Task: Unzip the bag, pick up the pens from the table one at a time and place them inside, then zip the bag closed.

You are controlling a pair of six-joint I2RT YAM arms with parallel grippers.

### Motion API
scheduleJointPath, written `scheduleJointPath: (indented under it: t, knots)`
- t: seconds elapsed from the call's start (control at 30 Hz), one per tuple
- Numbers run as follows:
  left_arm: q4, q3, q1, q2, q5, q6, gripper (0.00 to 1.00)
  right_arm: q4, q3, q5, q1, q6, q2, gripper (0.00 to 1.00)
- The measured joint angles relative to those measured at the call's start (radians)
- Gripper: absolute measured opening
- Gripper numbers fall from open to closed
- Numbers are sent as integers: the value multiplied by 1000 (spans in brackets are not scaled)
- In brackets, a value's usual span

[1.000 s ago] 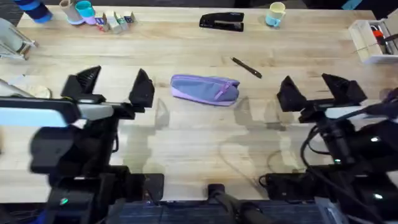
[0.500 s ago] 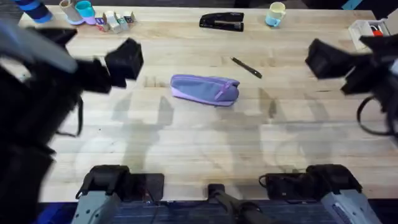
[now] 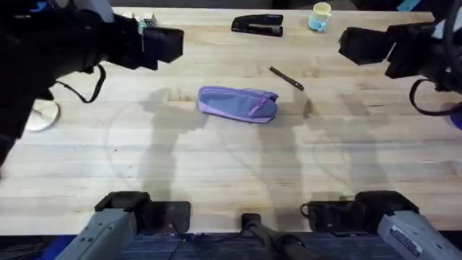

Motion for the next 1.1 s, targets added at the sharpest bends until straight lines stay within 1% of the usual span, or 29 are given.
scheduleJointPath:
  t: [0.17,0.23,0.27,0.33,0.4,0.47,0.5,0.57,0.67,0.77,0.87,1.1]
  knots:
    - [-17,0,0,28,47,94,993,0,1,-17,0,0,0,996]
    - [-35,1,0,28,60,152,993,0,1,-22,0,0,0,996]
    - [-49,2,0,28,67,193,992,0,1,-24,0,0,0,996]
    - [-102,6,1,28,98,308,993,0,1,-27,0,0,0,996]
    - [-176,8,1,28,150,468,993,0,1,-27,0,0,0,996]
    - [-258,8,1,28,197,652,993,0,1,-28,0,0,0,996]
    - [-285,8,1,30,216,740,993,0,1,-30,0,0,0,996]
    - [-300,8,1,37,240,877,993,0,1,-33,0,0,0,996]
    - [-301,8,1,54,262,1004,993,0,1,-34,0,0,0,996]
    - [-304,8,1,71,275,1068,993,0,1,-34,0,0,0,996]
    - [-305,8,1,78,280,1104,993,0,1,-34,0,0,0,996]
    - [-305,8,1,78,290,1133,993,1,1,-33,0,0,0,996]
